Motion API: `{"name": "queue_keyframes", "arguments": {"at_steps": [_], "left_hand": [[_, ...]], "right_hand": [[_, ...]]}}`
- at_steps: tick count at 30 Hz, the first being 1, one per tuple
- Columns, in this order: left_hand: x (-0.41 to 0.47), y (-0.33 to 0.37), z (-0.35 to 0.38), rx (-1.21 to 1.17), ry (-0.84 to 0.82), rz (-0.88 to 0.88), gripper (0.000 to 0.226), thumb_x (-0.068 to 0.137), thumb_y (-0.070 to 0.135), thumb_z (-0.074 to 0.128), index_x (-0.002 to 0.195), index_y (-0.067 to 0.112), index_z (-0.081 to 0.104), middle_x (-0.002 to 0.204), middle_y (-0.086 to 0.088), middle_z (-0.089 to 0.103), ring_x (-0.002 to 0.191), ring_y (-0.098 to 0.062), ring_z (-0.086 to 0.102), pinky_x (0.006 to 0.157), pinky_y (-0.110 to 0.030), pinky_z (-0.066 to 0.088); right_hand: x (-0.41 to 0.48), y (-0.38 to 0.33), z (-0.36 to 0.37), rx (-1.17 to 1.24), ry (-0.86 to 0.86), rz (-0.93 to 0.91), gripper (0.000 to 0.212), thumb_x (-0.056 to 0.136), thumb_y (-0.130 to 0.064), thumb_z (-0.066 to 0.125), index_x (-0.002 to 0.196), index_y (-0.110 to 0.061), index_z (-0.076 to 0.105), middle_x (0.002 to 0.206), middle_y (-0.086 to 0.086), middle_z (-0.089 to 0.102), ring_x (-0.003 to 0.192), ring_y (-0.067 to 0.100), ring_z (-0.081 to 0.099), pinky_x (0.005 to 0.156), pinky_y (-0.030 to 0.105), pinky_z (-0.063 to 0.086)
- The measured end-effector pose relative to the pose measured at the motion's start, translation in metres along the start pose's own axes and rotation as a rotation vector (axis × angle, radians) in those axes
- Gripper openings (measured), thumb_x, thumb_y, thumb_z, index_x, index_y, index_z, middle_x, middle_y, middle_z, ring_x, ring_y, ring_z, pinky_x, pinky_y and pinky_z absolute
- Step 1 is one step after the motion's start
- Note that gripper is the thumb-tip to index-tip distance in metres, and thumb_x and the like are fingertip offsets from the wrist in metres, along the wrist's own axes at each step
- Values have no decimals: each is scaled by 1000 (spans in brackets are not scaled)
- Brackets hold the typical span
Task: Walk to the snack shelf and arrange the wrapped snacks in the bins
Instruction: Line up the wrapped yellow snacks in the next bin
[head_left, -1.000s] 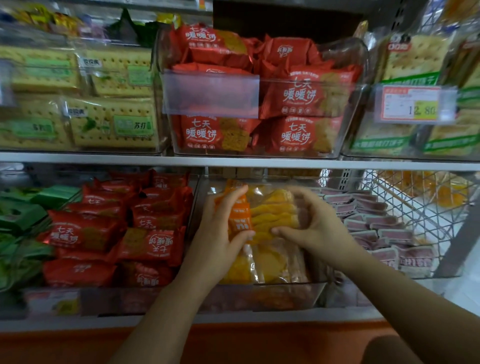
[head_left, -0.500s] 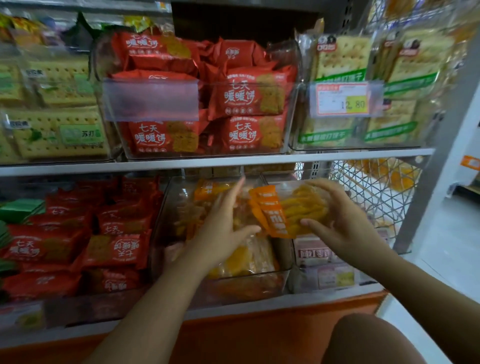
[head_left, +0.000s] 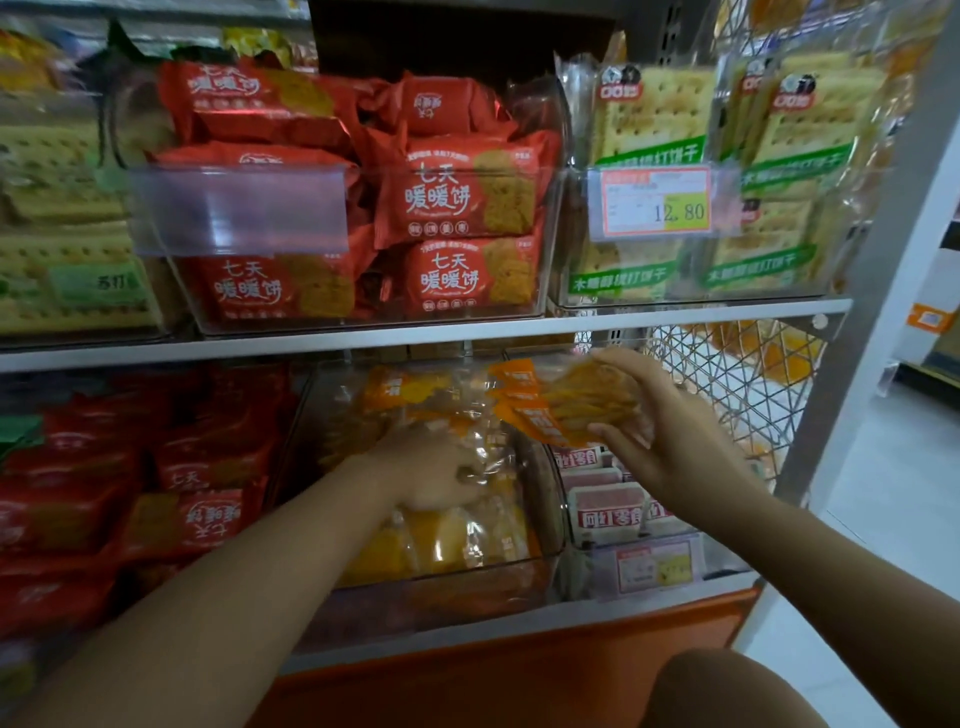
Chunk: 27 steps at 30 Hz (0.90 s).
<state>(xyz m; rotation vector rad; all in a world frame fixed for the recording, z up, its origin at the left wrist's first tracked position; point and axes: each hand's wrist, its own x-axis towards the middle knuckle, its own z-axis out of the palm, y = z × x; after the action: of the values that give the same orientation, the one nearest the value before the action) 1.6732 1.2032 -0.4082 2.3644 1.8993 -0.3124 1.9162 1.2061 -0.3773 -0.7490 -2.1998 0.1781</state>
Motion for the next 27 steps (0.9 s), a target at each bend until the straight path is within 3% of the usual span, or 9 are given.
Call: {"name": "queue_keyframes", "arguments": {"at_steps": [3, 6, 9, 11, 14, 17, 22, 27], "left_hand": [[-15, -15, 10, -11, -4, -2, 46, 92, 55, 41, 137, 47, 37, 153, 11, 27, 145, -20, 4, 113, -56, 1], [-25, -21, 12, -11, 21, 19, 39, 92, 47, 47, 132, 44, 44, 147, 10, 36, 145, -20, 4, 115, -49, 7], [-31, -23, 15, -43, 54, 43, 31, 95, 47, 41, 124, 41, 51, 142, 12, 41, 145, -18, 4, 115, -49, 7], [-35, -25, 19, -47, 76, 43, 34, 96, 52, 33, 120, 39, 55, 141, 12, 42, 145, -17, 5, 114, -52, 5], [-34, -16, 17, 37, 125, 61, 39, 95, 53, 34, 123, 34, 53, 144, 9, 42, 145, -17, 8, 114, -57, 1], [-24, 10, 11, 80, 145, 132, 45, 97, 40, 40, 141, 31, 37, 149, 8, 35, 143, -14, 13, 111, -62, -8], [-6, 31, 18, 17, -18, 137, 54, 98, 52, 24, 148, 36, 15, 158, 7, 13, 145, -19, 12, 111, -59, -15], [-2, 28, 17, 77, -28, 112, 56, 95, 60, 23, 139, 30, 40, 155, 2, 24, 141, -26, 23, 111, -61, -9]], "right_hand": [[5, -3, 2, 6, -40, -10, 64, 85, -13, 65, 130, -41, 30, 91, -17, 59, 76, -12, 57, 67, 6, 45], [5, -7, 6, 13, -69, -12, 64, 85, -15, 65, 130, -43, 29, 92, -17, 60, 83, 1, 61, 71, 18, 50], [4, -11, 5, -2, -80, -5, 64, 85, -17, 66, 131, -43, 30, 93, -12, 64, 83, 6, 64, 72, 33, 54], [4, -11, 2, -22, -95, 0, 64, 84, -17, 67, 131, -42, 31, 90, -9, 67, 77, 6, 65, 68, 36, 55], [6, -13, -1, -46, -116, 3, 64, 83, -17, 68, 130, -42, 32, 85, -12, 65, 70, 5, 64, 65, 33, 55], [8, -17, 0, -52, -117, 15, 64, 82, -16, 69, 127, -43, 32, 83, -11, 64, 67, 5, 64, 64, 29, 56], [4, -17, 1, -26, -95, 42, 66, 82, -15, 68, 127, -43, 29, 84, -21, 58, 69, 4, 64, 63, 26, 55], [-1, -8, 1, 45, -64, 77, 65, 81, -13, 69, 126, -44, 32, 89, -24, 58, 76, -13, 60, 64, 5, 48]]}}
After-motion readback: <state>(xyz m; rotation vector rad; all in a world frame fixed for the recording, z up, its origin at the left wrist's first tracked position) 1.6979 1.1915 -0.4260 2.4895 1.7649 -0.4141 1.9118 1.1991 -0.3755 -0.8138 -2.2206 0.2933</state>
